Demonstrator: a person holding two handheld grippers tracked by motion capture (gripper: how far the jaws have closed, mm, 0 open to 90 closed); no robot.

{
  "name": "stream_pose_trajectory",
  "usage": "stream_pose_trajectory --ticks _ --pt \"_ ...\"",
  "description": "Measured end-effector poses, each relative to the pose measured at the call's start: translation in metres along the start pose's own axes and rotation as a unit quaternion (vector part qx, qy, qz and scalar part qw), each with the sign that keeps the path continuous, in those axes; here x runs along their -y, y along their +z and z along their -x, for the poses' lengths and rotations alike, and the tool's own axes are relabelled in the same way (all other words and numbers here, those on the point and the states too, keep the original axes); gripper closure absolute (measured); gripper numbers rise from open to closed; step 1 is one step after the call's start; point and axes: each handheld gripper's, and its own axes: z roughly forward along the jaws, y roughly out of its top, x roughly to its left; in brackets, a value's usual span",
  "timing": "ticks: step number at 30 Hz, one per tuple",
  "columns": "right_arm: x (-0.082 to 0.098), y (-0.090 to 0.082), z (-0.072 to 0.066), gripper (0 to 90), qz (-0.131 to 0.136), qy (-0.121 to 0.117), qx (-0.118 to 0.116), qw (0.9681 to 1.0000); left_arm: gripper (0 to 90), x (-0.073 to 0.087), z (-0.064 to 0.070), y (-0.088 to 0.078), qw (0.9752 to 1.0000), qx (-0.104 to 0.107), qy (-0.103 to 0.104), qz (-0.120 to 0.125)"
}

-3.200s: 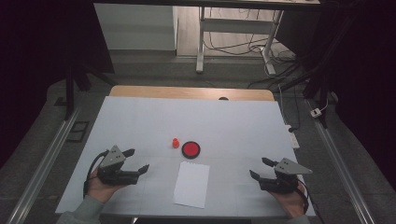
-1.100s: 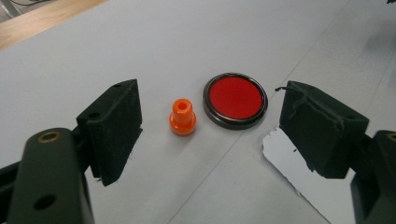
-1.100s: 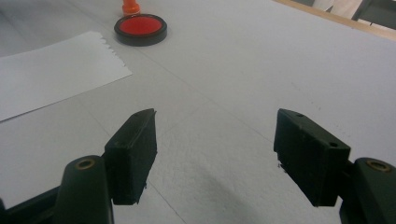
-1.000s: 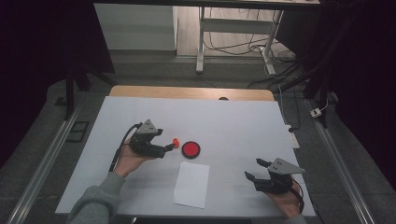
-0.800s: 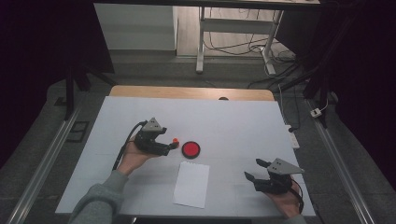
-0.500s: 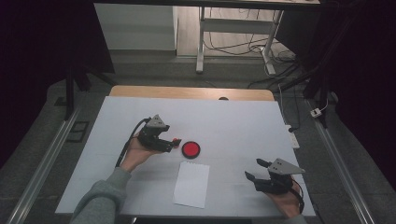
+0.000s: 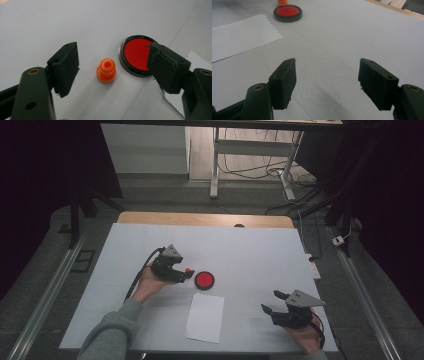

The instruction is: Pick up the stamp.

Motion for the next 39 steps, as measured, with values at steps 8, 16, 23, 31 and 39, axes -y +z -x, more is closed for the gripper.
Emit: stream_pose_trajectory --ticks 8,16,23,31,39 --pt "0.001 0.000 0.001 29.9 -0.007 -0.001 0.002 1.0000 36.9 0.005 -0.002 0.012 0.9997 -0.001 0.015 -0.017" --pt "0.002 0.000 0.001 29.9 -0.012 -0.003 0.004 0.9999 45.9 0.008 -0.004 0.020 0.9995 0.001 0.020 -0.022" --pt "0.003 0.001 0.001 29.9 -0.013 -0.004 0.002 0.9999 53.5 0.009 -0.005 0.021 0.9995 0.005 0.022 -0.020" --pt "0.003 0.001 0.001 29.9 -0.013 -0.008 0.003 0.9999 64.7 0.009 -0.005 0.024 0.9993 0.008 0.027 -0.025" --pt "0.002 0.000 0.000 30.1 -0.010 -0.011 0.004 0.9999 72.0 0.010 -0.006 0.023 0.9993 0.010 0.023 -0.027"
